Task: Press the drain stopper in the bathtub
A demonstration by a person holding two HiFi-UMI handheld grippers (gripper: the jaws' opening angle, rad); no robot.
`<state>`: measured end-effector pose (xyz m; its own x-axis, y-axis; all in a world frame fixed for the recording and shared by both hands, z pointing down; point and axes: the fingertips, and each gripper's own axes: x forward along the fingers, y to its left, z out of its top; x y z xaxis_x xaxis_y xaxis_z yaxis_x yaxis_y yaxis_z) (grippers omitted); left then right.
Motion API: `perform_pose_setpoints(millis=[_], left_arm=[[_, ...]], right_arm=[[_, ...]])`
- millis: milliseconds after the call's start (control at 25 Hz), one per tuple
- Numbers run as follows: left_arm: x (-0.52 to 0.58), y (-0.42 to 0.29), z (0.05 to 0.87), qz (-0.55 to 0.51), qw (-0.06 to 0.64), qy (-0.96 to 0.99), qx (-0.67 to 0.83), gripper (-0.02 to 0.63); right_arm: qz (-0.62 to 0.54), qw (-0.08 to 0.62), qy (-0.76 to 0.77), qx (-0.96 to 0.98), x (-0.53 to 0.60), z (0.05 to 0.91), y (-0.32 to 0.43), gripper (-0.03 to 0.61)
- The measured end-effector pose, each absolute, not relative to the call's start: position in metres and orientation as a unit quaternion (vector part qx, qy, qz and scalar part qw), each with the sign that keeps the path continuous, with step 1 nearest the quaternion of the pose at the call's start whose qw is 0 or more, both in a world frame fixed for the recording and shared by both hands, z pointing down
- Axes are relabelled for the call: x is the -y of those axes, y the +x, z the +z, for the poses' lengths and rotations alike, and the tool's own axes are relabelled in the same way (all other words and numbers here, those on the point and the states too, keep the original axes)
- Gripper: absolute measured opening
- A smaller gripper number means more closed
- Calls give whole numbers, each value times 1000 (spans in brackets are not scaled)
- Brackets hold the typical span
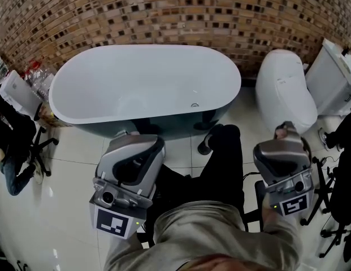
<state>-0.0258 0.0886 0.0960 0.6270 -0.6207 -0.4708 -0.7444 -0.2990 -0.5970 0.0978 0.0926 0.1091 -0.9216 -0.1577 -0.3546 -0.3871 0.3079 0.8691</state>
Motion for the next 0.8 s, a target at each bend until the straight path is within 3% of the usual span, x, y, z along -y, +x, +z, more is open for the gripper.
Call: perform_pose_setpoints(millis=[800], left_arm=[[-77, -21, 107, 47, 420, -798, -429, 2]], right_arm=[[572, 76, -168, -799, -84, 118, 88, 0]])
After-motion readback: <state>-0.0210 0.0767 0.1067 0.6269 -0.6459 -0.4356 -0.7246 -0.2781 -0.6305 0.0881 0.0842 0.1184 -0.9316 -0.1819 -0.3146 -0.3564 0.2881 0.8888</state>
